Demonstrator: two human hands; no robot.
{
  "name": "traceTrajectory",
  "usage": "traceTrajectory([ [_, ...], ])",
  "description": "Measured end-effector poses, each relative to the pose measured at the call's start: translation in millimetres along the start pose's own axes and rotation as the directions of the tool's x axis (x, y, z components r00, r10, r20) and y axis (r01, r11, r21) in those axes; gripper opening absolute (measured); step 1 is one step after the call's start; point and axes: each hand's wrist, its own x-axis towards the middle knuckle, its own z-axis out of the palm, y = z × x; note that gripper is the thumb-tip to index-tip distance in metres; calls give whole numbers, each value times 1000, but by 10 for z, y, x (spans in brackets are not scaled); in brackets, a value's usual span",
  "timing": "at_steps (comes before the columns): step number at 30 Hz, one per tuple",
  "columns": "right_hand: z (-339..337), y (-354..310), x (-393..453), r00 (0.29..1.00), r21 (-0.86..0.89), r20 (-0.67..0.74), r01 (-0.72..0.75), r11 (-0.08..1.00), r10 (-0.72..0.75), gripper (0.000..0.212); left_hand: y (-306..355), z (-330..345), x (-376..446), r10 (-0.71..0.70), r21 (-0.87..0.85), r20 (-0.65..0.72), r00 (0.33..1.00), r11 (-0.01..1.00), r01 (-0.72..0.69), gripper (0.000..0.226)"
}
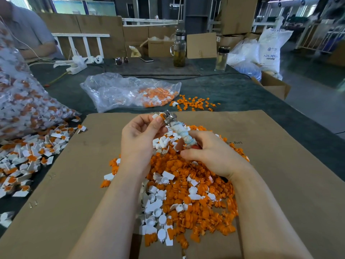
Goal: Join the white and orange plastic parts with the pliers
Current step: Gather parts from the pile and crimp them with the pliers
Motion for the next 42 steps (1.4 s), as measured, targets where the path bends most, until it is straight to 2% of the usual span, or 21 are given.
traceTrajectory([
  [7, 45, 3, 24, 1000, 3, 6, 19, 1000, -19, 6, 10, 0, -8, -2, -13, -10, 1000, 1000, 2, 7],
  [16, 126, 14, 71, 999, -46, -25, 30, 998, -31, 11, 54, 4, -7, -39, -24, -38, 999, 999, 38, 10],
  [19, 147, 34, 89, 997, -136, -61, 40, 990, -49, 3, 67, -13, -5, -142, -81, -53, 988, 987, 138, 8],
  [21, 168, 59, 97, 989, -225, -129, 38, 974, -69, 5, 76, -59, 14, -235, -164, -108, 966, 963, 216, 3],
  [24, 162, 94, 110, 969, -283, -238, -5, 959, -65, 13, 102, -219, 74, -405, -417, -266, 875, 867, 275, 12],
  [27, 130, 152, 135, 942, -296, -334, -67, 953, -38, 15, 149, -441, 132, -528, -652, -372, 763, 734, 190, 13],
  [30, 109, 221, 164, 924, -330, -382, -154, 931, 17, 17, 157, -647, 177, -591, -812, -422, 687, 584, 5, 21],
  [33, 90, 292, 187, 913, -344, -401, -220, 913, 69, 20, 158, -758, 210, -580, -837, -474, 663, 531, -133, 29],
  [37, 89, 341, 197, 917, -377, -387, -252, 891, 96, 23, 166, -788, 203, -546, -855, -495, 676, 443, -268, 31],
  [39, 105, 345, 200, 925, -417, -368, -260, 871, 100, 25, 151, -795, 192, -532, -850, -503, 681, 446, -279, 26],
  [40, 113, 347, 202, 927, -427, -361, -264, 865, 104, 24, 145, -797, 187, -521, -840, -504, 689, 482, -250, 22],
  [42, 135, 343, 208, 930, -447, -352, -266, 854, 106, 20, 152, -765, 184, -490, -762, -495, 718, 642, -86, 16],
])
